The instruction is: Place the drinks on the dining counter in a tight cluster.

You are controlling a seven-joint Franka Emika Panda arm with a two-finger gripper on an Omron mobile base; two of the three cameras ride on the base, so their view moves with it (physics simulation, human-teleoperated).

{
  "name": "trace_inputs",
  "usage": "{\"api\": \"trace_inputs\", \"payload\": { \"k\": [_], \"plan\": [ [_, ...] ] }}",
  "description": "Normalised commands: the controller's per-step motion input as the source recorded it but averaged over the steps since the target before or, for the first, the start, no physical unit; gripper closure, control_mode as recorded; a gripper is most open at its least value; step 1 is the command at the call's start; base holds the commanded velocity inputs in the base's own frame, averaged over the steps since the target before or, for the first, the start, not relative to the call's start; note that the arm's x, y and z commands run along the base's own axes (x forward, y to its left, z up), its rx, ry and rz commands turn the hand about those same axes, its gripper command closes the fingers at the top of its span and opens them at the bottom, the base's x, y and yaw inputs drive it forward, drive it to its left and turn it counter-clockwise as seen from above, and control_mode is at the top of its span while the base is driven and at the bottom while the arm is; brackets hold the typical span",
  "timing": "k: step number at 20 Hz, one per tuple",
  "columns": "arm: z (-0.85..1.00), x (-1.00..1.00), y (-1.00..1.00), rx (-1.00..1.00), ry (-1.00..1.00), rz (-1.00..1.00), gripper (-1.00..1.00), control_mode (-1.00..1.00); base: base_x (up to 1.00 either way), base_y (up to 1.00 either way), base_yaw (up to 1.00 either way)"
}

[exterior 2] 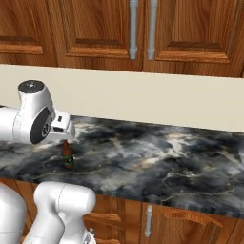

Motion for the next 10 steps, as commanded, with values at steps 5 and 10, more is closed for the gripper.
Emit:
{"api": "trace_inputs", "payload": {
  "k": [5, 10],
  "plan": [
    [-0.25, 0.33, 0.00, 0.00, -0.01, 0.10, -1.00, -1.00, 0.00, 0.00, 0.00],
    [-0.54, 0.25, 0.00, 0.09, -0.17, 0.14, -1.00, -1.00, 0.00, 0.00, 0.00]
  ]
}}
